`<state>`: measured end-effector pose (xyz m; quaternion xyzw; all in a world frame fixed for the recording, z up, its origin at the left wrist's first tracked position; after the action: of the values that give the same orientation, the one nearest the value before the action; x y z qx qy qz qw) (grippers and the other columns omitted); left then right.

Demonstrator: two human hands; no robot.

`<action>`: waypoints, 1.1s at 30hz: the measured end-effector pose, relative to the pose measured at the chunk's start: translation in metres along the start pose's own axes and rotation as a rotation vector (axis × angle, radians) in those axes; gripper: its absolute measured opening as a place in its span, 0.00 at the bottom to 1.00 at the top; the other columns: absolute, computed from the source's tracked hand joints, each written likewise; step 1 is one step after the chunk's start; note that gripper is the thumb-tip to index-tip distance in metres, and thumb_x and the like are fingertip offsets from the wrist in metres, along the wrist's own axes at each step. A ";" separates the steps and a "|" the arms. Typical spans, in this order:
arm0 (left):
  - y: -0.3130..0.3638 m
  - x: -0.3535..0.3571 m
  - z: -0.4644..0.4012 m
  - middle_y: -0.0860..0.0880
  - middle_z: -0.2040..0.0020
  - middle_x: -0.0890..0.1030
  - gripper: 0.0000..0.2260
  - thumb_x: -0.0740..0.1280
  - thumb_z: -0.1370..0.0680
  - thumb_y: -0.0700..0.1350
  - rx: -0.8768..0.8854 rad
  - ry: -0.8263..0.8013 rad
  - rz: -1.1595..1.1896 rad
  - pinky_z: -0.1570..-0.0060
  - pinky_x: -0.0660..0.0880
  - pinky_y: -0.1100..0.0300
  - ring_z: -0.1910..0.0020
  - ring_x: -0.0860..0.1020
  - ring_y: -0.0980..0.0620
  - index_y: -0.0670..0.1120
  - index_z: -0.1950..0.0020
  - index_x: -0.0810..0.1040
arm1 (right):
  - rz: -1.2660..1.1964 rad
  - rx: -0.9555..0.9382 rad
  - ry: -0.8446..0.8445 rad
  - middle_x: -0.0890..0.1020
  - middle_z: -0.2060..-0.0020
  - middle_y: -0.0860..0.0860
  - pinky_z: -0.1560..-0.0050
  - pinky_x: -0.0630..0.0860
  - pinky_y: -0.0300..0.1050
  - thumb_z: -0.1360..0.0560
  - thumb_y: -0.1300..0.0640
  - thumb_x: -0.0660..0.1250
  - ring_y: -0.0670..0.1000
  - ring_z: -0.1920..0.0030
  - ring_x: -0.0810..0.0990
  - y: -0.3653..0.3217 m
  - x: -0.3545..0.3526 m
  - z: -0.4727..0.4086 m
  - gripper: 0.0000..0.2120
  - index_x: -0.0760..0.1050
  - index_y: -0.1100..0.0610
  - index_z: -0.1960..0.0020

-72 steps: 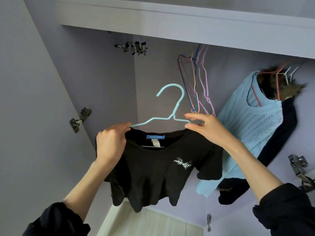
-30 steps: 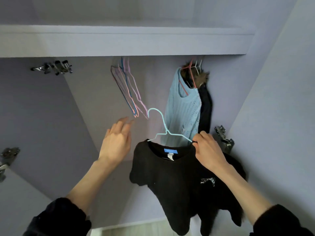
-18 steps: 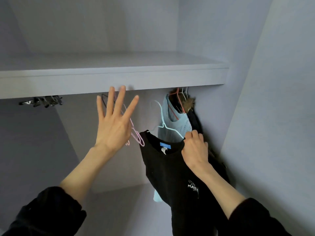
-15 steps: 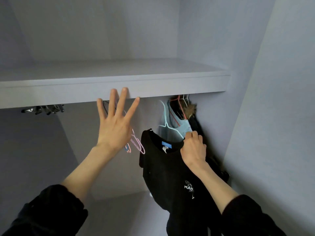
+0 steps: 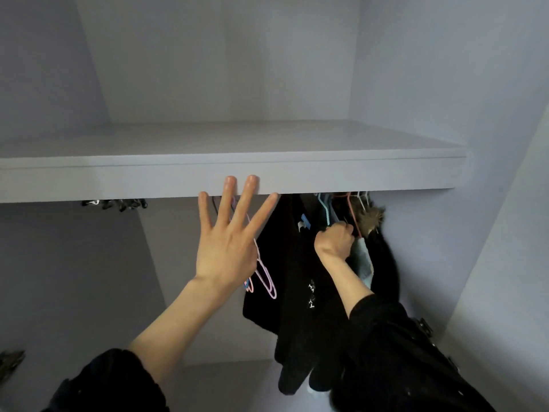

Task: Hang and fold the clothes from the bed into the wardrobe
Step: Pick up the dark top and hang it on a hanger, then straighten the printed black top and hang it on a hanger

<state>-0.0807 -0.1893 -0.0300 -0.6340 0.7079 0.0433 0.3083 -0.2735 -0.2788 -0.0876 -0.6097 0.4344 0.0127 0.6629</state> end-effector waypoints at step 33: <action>0.011 -0.062 0.213 0.39 0.29 0.67 0.26 0.61 0.27 0.38 -0.584 -0.577 0.231 0.33 0.62 0.39 0.28 0.63 0.37 0.44 0.28 0.65 | 0.158 -0.923 -0.247 0.83 0.60 0.57 0.65 0.76 0.51 0.30 0.62 0.68 0.61 0.62 0.82 0.051 0.025 0.207 0.09 0.79 0.61 0.50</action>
<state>-0.0094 -0.0372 -0.1751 -0.5731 0.6171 0.4517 0.2943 -0.1700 -0.1087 -0.1677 -0.7992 0.3465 0.3267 0.3667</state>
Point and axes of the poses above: each hand's wrist, its own z-axis away from the middle knuckle, its own x-axis out of the palm, y = z × x, the point moved 4 cm from there along -z, towards the middle knuckle
